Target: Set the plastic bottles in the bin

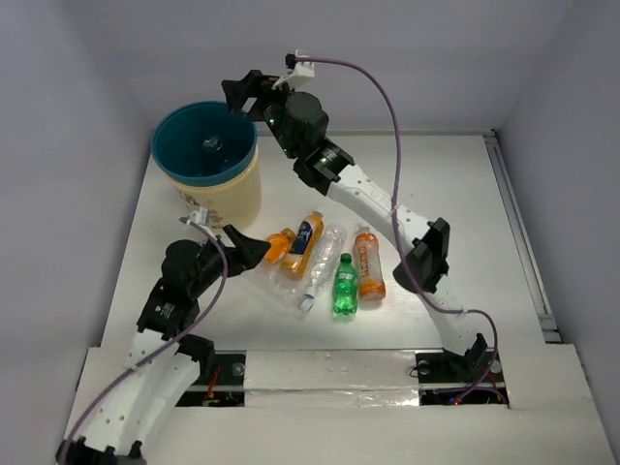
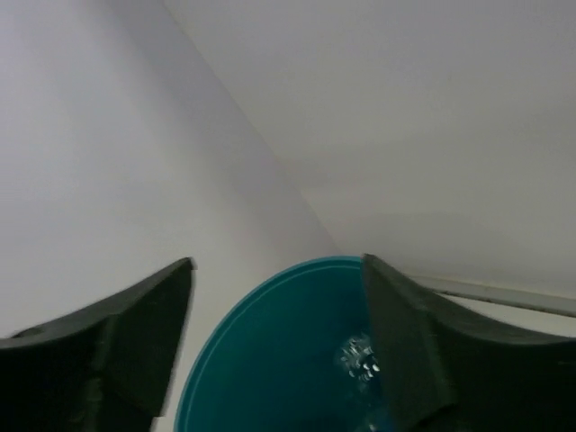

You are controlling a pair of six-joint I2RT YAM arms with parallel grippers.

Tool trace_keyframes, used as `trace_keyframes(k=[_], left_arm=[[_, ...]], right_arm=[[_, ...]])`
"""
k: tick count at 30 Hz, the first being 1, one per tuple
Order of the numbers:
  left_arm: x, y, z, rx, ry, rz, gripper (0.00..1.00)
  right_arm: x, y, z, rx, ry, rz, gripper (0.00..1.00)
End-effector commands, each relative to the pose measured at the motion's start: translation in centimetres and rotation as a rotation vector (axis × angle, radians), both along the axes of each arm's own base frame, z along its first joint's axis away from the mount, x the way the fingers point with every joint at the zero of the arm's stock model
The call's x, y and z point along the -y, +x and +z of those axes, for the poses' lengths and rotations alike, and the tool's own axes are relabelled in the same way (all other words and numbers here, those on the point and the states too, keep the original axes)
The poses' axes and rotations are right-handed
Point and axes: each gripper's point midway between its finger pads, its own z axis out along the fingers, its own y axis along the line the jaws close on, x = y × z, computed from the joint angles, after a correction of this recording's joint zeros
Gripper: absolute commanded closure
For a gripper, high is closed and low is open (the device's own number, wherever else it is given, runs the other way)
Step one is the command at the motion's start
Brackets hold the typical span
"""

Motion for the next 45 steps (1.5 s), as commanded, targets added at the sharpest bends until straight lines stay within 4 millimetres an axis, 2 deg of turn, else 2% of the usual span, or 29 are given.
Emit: trace_keyframes(k=[1, 2, 3, 5, 6, 7, 8, 9, 10, 12, 13, 14, 17, 18, 19, 21, 22, 23, 25, 26, 28, 29, 31, 32, 33, 35, 38, 40, 45], left_arm=[[2.8, 1.0, 3.6, 0.109, -0.015, -0.051, 0.28], [5.1, -0.3, 3.7, 0.108, -0.014, -0.124, 0.3], [6.0, -0.5, 4.2, 0.113, -0.019, -0.131, 0.31], [7.4, -0.1, 3.1, 0.088, 0.025, -0.104, 0.36], [9.5, -1.6, 2.8, 0.079, 0.035, -0.166, 0.38], [10.5, -1.6, 1.3, 0.039, 0.075, -0.171, 0.41], [10.7, -1.3, 0.6, 0.033, 0.108, -0.137, 0.46], [12.1, -2.2, 0.4, 0.033, 0.129, -0.168, 0.48], [12.7, -2.1, -1.0, 0.008, 0.176, -0.161, 0.49], [13.0, -1.3, -1.1, 0.02, 0.221, -0.105, 0.53], [13.2, -1.1, -2.3, 0.001, 0.266, -0.097, 0.53], [13.4, -0.9, -2.2, 0.009, 0.278, -0.08, 0.53], [15.0, -0.3, -2.5, 0.017, 0.289, -0.103, 0.48], [15.8, 0.0, -1.9, 0.028, 0.272, -0.116, 0.48], [16.9, -0.4, -2.9, 0.011, 0.292, -0.155, 0.48], [18.8, -1.0, -2.4, 0.017, 0.287, -0.196, 0.49], [19.5, -1.3, -3.4, 0.002, 0.317, -0.211, 0.52], [20.0, -1.7, -3.6, -0.004, 0.324, -0.218, 0.62], [21.1, -2.7, -4.4, -0.025, 0.338, -0.242, 0.67], [21.1, -2.7, -4.8, -0.036, 0.341, -0.24, 0.67], [21.3, -3.2, -6.5, -0.076, 0.357, -0.246, 0.63], [21.3, -3.3, -7.0, -0.086, 0.364, -0.243, 0.51], [21.5, -3.3, -8.3, -0.112, 0.384, -0.243, 0.41], [21.6, -3.3, -8.7, -0.117, 0.394, -0.247, 0.36], [21.9, -3.3, -8.8, -0.121, 0.395, -0.251, 0.3], [22.2, -3.3, -10.0, -0.137, 0.422, -0.26, 0.26], [22.4, -3.1, -11.2, -0.151, 0.457, -0.257, 0.25], [22.7, -3.0, -11.9, -0.161, 0.476, -0.256, 0.25], [23.1, -2.6, -12.8, -0.162, 0.492, -0.248, 0.28]], right_arm=[[4.4, -4.9, 8.7, 0.131, 0.009, 0.021, 0.25], [4.9, -5.4, 8.3, 0.124, -0.019, 0.018, 0.58], [6.3, -6.4, 6.4, 0.079, -0.065, 0.016, 0.75], [8.5, -7.8, 4.9, 0.065, -0.07, -0.003, 1.0], [9.6, -8.7, 3.7, 0.051, -0.08, -0.006, 1.0], [11.7, -10.3, 0.9, 0.012, -0.115, -0.009, 1.0], [12.8, -11.3, -0.6, -0.015, -0.126, -0.004, 1.0], [13.7, -12.2, -2.5, -0.054, -0.149, 0.0, 1.0], [15.7, -13.8, -5.7, -0.102, -0.182, 0.001, 1.0], [18.1, -14.9, -9.3, -0.184, -0.19, -0.02, 1.0], [19.0, -15.7, -11.7, -0.239, -0.216, -0.023, 1.0], [20.9, -16.9, -14.9, -0.299, -0.216, -0.028, 1.0], [24.5, -18.7, -20.3, -0.413, -0.241, -0.075, 1.0], [25.2, -19.2, -21.4, -0.435, -0.25, -0.087, 0.99], [26.6, -19.3, -22.6, -0.463, -0.256, -0.123, 0.99], [28.5, -20.1, -24.6, -0.504, -0.262, -0.155, 0.96], [29.6, -20.0, -25.3, -0.525, -0.267, -0.182, 0.95], [30.1, -20.1, -25.8, -0.536, -0.266, -0.19, 0.93], [30.9, -20.3, -26.9, -0.557, -0.276, -0.194, 0.89], [31.1, -20.2, -27.4, -0.567, -0.286, -0.186, 0.83], [31.0, -20.4, -28.6, -0.596, -0.324, -0.167, 0.73], [31.0, -20.3, -29.1, -0.607, -0.339, -0.162, 0.62], [30.6, -20.4, -30.3, -0.63, -0.37, -0.139, 0.51], [30.5, -20.4, -30.7, -0.636, -0.38, -0.135, 0.4], [30.7, -20.2, -30.9, -0.641, -0.384, -0.139, 0.35], [30.3, -20.0, -31.6, -0.65, -0.398, -0.12, 0.25], [30.0, -19.6, -32.1, -0.662, -0.414, -0.109, 0.18], [30.0, -19.1, -32.2, -0.665, -0.418, -0.114, 0.17], [29.5, -18.0, -34.2, -0.725, -0.431, -0.079, 0.16]])
